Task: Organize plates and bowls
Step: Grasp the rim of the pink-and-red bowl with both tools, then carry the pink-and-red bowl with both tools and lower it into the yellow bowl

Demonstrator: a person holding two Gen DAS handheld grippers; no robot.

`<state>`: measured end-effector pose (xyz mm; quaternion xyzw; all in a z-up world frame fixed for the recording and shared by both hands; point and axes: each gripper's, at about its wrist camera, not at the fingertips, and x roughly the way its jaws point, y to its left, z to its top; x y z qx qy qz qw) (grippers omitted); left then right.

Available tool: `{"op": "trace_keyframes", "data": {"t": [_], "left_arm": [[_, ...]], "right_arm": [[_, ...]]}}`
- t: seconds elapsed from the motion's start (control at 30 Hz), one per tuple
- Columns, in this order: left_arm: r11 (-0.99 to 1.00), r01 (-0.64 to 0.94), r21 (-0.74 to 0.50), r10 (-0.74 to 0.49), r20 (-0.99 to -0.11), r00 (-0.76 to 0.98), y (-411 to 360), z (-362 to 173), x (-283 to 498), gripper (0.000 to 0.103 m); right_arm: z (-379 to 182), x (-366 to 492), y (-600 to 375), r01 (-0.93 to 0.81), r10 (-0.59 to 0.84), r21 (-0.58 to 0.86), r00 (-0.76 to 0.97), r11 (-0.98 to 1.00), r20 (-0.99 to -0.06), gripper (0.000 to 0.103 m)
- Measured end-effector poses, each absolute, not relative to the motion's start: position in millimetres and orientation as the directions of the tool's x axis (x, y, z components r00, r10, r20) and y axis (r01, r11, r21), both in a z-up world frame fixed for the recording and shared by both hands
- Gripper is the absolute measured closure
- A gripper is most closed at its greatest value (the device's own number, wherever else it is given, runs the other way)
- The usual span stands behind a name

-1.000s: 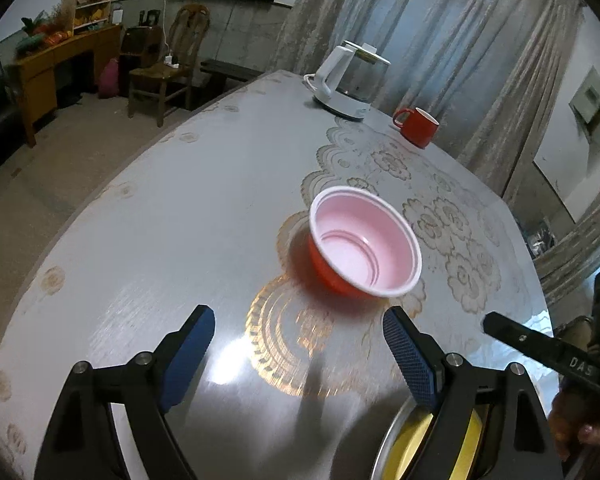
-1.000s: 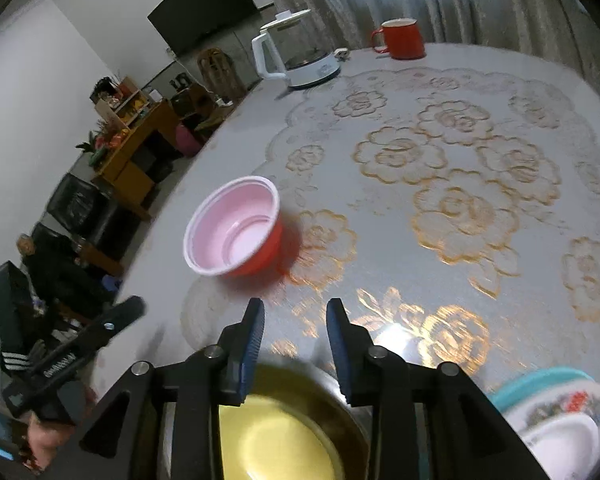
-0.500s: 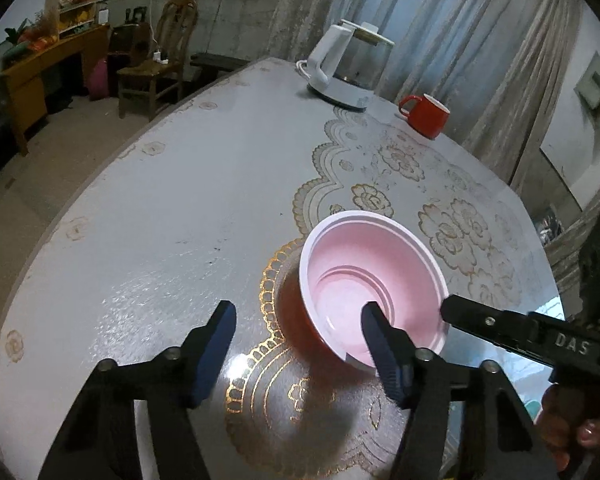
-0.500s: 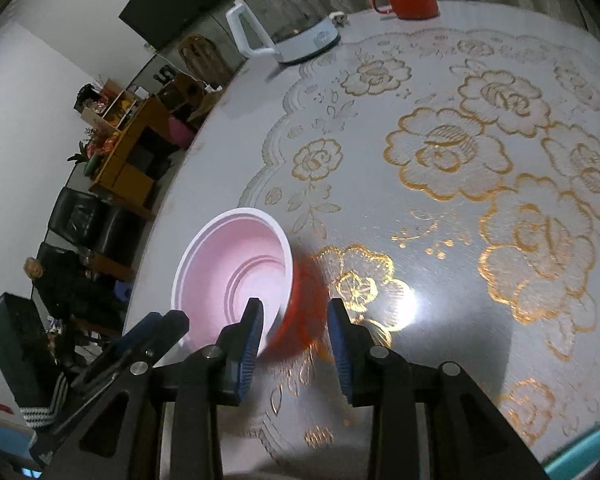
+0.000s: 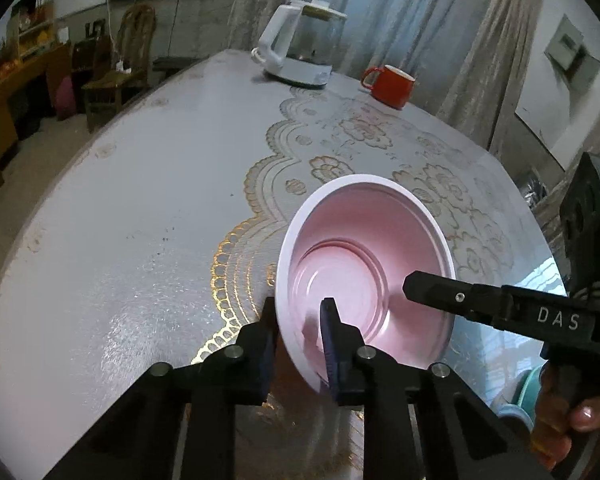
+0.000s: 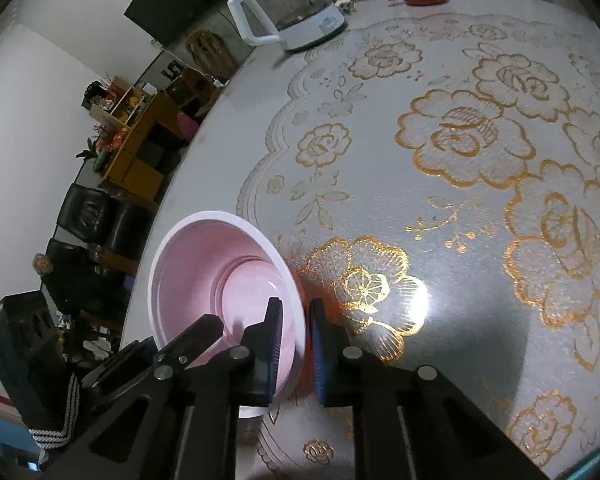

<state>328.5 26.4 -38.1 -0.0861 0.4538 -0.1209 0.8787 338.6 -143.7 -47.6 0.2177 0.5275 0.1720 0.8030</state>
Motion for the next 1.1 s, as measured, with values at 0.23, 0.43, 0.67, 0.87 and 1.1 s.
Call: {"op": "trace_keyframes", "data": {"t": [0.23,0.43,0.67,0.87,1.1], "left_arm": [[0.954,0.154,-0.255,-0.295,-0.736,0.609,23.1,-9.6,295.2,0.082],[0.933,0.179,-0.312,-0.351,-0.686,0.637,25.4,13.0,255.6,0.082],[0.915,0.212,-0.342,-0.394,-0.65,0.65,21.0,24.6,208.5,0.082],[0.9,0.237,-0.367,-0.43,-0.653,0.623,9.9,17.0,176.0,0.082],[0.898,0.259,-0.356,-0.439,-0.681,0.587,-6.5,4.2,153.7,0.082]], "right_arm": [[-27.3,311.1,-150.3,-0.062,0.515,0.542,0.417,0.838,-0.749,0.091],[-10.2,272.8,-156.9,-0.064,0.539,0.574,0.441,0.817,-0.718,0.091],[4.1,216.8,-173.0,-0.065,0.579,0.631,0.48,0.773,-0.659,0.091],[9.4,171.0,-188.9,-0.048,0.577,0.653,0.52,0.756,-0.629,0.09],[0.9,138.4,-200.8,-0.009,0.552,0.646,0.529,0.763,-0.644,0.089]]}}
